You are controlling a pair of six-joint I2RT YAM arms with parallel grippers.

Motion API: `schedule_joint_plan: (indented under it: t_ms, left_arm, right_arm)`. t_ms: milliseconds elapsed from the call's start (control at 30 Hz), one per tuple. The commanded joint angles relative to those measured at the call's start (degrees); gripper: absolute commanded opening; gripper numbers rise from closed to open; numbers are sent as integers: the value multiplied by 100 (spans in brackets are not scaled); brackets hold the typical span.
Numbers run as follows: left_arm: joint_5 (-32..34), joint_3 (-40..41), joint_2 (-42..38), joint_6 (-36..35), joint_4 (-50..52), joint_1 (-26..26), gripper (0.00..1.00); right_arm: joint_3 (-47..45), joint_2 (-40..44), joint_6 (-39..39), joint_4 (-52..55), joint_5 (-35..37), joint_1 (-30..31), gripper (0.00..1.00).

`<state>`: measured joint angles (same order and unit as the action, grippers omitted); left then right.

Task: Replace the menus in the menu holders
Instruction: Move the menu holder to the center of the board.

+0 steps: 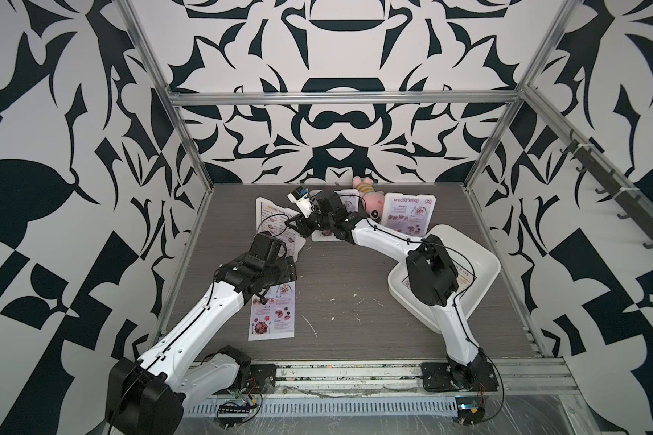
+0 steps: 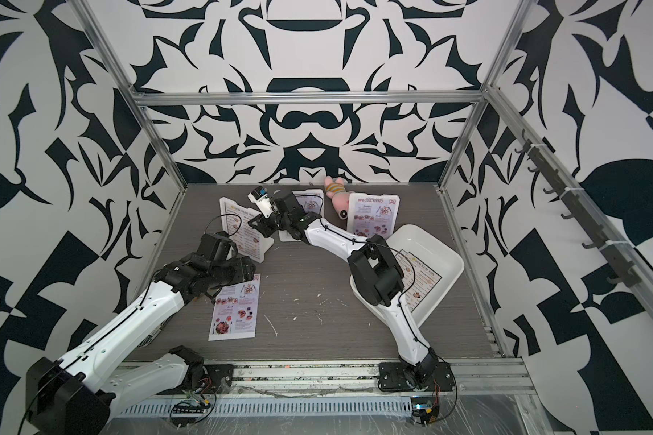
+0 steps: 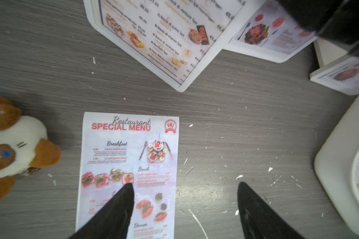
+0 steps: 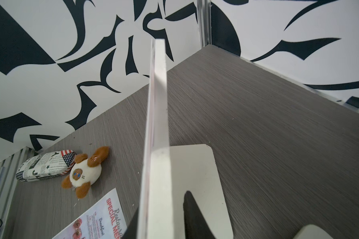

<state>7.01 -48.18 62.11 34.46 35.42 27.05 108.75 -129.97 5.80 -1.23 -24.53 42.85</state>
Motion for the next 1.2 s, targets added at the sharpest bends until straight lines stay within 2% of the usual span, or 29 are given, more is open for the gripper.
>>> schedule_joint_plan:
  t_ms: [0,167,367,567,800,1000,1167]
  left_arm:
    - [-215,82,199,284,-677,4,78]
    - [-303,109,703,147,-1289,166,69]
    - [-393,-193,1565,0,-2065,455,68]
    - [191,-726,2545,-123,-2696,521,70]
    - [788,-1254,3299,-540,-2787,395,72]
    - [1211,-1228,3349,-431,-2761,164,73]
    - [1062,-992,2822,-366,-2494,174,74]
  right_arm:
    - [495,23,132,-47,-289,3,33]
    - [233,626,401,-140,-481,-46,43]
    - [-390,1778,500,326,-200,-270,48]
    - [-928,2504,1101,963,528,-759,48]
    - [-1762,3152,1187,967,708,-1045,48]
    - [-2163,3476,1142,1006,722,-1095,48]
    - [-2263,3461,860,1291,991,-1101,48]
